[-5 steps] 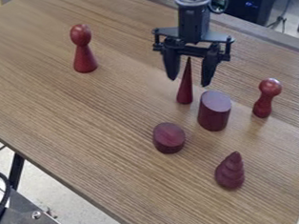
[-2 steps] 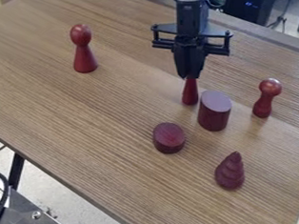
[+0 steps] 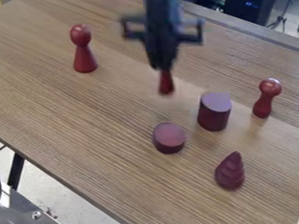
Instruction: Move the circular pyramid to the left
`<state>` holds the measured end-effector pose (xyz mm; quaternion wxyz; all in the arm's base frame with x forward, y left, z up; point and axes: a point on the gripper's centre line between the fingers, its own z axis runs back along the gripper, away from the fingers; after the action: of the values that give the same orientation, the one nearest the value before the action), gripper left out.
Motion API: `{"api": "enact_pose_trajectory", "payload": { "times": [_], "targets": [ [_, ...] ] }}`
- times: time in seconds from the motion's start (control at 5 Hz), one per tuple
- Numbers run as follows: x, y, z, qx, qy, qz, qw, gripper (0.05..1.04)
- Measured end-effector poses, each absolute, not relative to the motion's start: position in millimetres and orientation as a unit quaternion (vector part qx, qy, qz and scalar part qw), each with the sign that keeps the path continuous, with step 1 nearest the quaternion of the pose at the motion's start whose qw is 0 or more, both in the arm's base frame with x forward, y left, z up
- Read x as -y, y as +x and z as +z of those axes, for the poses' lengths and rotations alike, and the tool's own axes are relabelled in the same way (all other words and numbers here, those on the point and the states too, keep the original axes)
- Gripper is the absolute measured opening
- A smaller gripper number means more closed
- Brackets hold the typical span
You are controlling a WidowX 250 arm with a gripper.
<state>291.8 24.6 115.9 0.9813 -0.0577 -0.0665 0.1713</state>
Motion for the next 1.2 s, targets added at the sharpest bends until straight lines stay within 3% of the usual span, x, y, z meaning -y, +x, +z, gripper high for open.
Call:
{"api": "enact_pose_trajectory", "payload": {
  "times": [0.2, 0.6, 0.8, 1.0, 1.2],
  "targets": [
    [-49.8, 274.0, 149.4, 0.114, -0.038, 0.221, 0.968, 0.111],
    [-92.0, 279.8, 151.8, 0.118, -0.015, 0.270, 0.955, 0.111],
    [-116.4, 278.0, 143.7, 0.099, -0.023, 0.309, 0.946, 0.111],
    [-153.5, 277.8, 126.9, 0.068, -0.061, 0.384, 0.919, 0.111],
    [-181.4, 275.2, 124.4, 0.066, -0.086, 0.423, 0.900, 0.111]
  ]
}}
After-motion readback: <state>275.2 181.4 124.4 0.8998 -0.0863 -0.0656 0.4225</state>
